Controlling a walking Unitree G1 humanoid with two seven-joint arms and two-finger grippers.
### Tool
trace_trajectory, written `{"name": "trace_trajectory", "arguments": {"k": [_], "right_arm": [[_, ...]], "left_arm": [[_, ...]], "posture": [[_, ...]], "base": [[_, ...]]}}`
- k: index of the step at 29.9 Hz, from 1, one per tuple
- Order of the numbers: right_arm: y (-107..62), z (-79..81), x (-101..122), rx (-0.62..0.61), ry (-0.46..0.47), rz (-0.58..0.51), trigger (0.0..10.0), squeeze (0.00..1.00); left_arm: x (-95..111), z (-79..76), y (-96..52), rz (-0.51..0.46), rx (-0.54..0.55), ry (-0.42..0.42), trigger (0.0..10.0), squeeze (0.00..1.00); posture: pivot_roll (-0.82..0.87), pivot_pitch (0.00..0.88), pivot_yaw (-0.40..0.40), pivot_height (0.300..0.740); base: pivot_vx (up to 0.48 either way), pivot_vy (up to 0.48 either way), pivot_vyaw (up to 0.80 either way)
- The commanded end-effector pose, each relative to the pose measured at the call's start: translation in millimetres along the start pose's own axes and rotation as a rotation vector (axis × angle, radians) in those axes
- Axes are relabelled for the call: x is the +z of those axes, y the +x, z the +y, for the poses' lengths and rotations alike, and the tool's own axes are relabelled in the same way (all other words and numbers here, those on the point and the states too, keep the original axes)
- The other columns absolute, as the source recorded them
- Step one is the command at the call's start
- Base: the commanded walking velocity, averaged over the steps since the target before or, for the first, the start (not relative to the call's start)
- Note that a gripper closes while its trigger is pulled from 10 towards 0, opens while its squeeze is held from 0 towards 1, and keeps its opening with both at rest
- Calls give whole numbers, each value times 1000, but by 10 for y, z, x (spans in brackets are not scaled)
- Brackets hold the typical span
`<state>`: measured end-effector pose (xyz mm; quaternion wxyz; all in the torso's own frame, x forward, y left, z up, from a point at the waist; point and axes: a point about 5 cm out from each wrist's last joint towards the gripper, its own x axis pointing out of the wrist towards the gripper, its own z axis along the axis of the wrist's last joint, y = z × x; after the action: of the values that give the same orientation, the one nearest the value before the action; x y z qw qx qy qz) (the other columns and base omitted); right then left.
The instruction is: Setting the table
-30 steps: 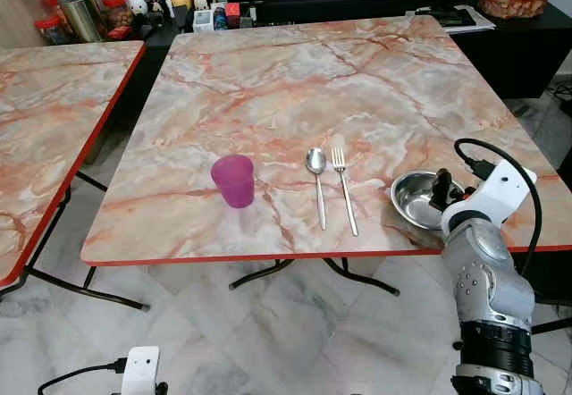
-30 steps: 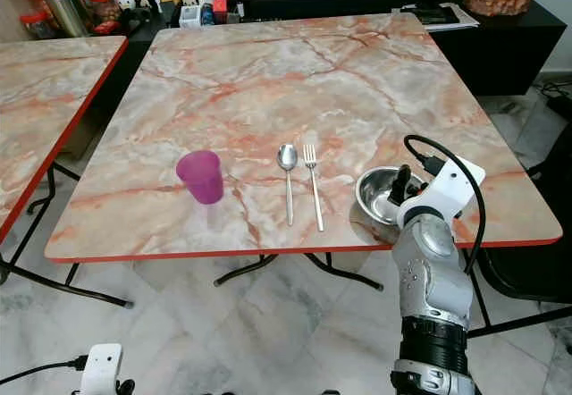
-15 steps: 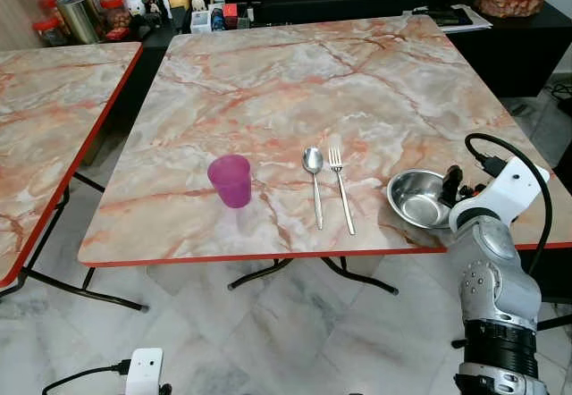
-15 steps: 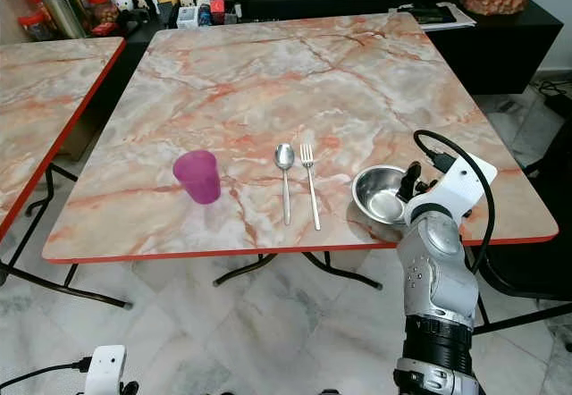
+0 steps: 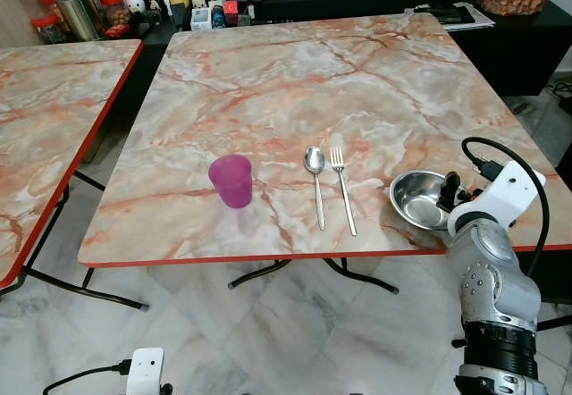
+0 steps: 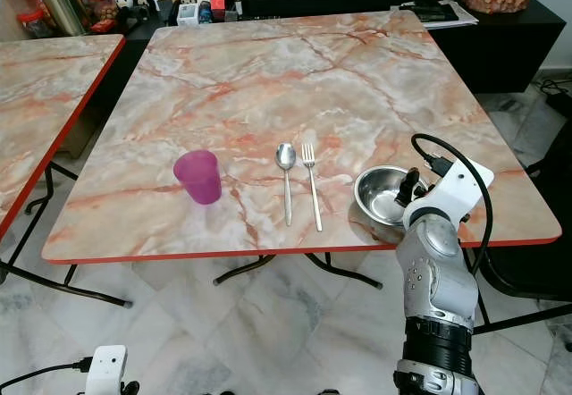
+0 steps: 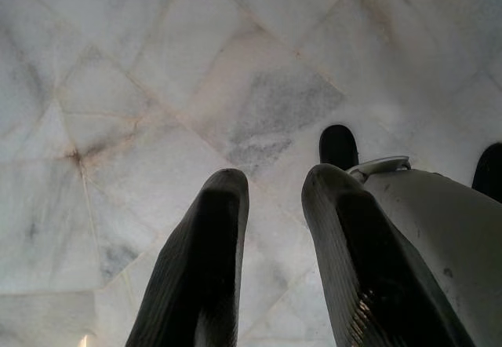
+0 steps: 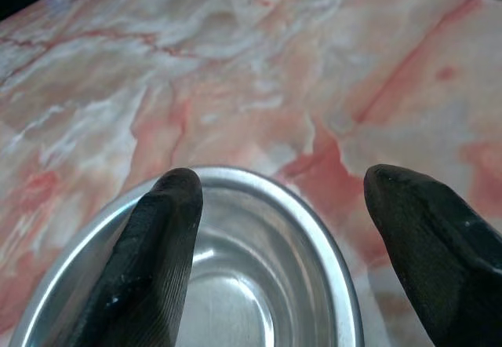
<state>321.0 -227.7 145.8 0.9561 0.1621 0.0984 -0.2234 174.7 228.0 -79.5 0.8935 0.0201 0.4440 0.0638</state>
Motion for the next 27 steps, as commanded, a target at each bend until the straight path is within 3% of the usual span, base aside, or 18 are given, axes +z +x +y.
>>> {"name": "trace_trajectory", "arguments": {"k": [1,21,22,23,24,27], "right_arm": [[-1,-22,-104,-16,24,61,10000,0],[-3,1,-185,-12,58,110,10000,0],[-5,3,-184,-10,59,109,8000,0],[-6,4,-182,-9,62,108,3176,0],[-6,4,-181,-9,62,107,1294,0],[-6,6,-177,-9,64,107,588,0]], "left_arm": [[-63,19,-10,33,11,-4,10000,0],[-48,-83,3,32,0,-2,10000,0],[-51,-85,2,32,0,-2,10000,0],[-56,-87,1,33,0,-2,10000,0],[-58,-86,0,33,0,-1,10000,0],[-67,-81,-2,34,1,-1,10000,0]], "posture": [[-89,140,54,740],[-88,141,54,740],[-89,142,54,740],[-89,141,54,740],[-89,141,54,740],[-87,141,53,740]], "base": [[0,0,0],[0,0,0],[0,0,0],[0,0,0],[0,0,0],[0,0,0]]}}
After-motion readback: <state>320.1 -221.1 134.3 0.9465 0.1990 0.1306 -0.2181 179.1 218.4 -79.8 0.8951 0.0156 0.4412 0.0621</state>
